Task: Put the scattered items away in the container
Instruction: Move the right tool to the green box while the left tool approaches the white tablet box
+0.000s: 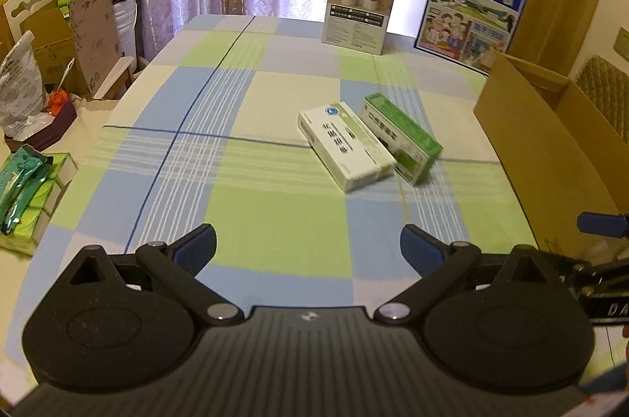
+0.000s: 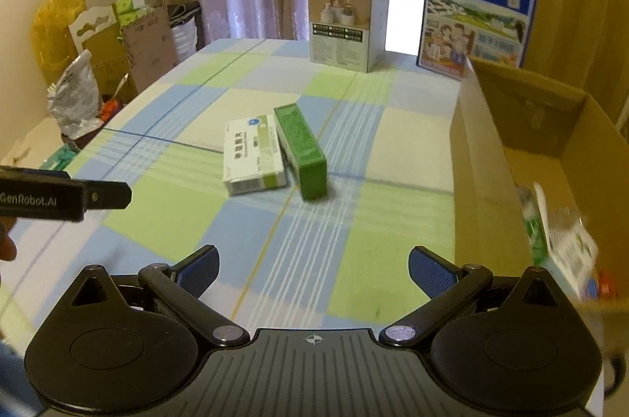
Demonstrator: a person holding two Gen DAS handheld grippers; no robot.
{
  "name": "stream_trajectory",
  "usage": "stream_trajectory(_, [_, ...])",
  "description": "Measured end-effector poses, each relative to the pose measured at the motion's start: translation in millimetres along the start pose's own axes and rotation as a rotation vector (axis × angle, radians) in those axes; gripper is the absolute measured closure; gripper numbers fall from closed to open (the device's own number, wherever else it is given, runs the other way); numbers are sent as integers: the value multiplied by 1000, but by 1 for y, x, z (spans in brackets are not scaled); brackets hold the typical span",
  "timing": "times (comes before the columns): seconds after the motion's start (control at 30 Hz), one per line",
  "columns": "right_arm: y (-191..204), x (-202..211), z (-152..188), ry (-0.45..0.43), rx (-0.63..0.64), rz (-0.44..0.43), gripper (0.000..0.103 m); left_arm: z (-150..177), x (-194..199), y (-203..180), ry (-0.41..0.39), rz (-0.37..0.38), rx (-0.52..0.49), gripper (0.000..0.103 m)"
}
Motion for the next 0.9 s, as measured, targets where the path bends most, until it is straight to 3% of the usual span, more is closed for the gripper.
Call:
stream_trajectory(0.07, [-6, -14, -5, -5, 8, 6, 3, -9, -16, -3, 5, -1, 17, 5])
stream_trajectory(0.2, [-18, -41, -14, -16, 17, -11, 16, -22, -45, -13, 6, 1, 33, 5])
stream_trajectory(0.33, [-29, -66, -21, -9, 46, -14, 22, -33, -72, -22, 12, 16, 49, 5])
stream_trajectory(0.67, [-45, -115, -33, -16, 85, -49, 32, -35, -122, -37, 41, 46, 82, 5])
stream_trajectory(0.87, [-48, -134, -40, -23, 110, -57, 47, -39, -130, -38, 24, 57, 82, 5])
stream_trajectory(0.9, [-48, -136, -41, -22, 113, -54, 53, -39, -131, -36, 21, 54, 86, 5])
Point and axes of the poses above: each gripper's, at about its wrist camera, not at the fingertips, and x roughly against the way its jaws point, y to its left, z to its underside, the point moved 2 cm from there along -x, roughly the way its jaws point, and after that the axes turned 15 degrees about -z, right-handed, at the moved point
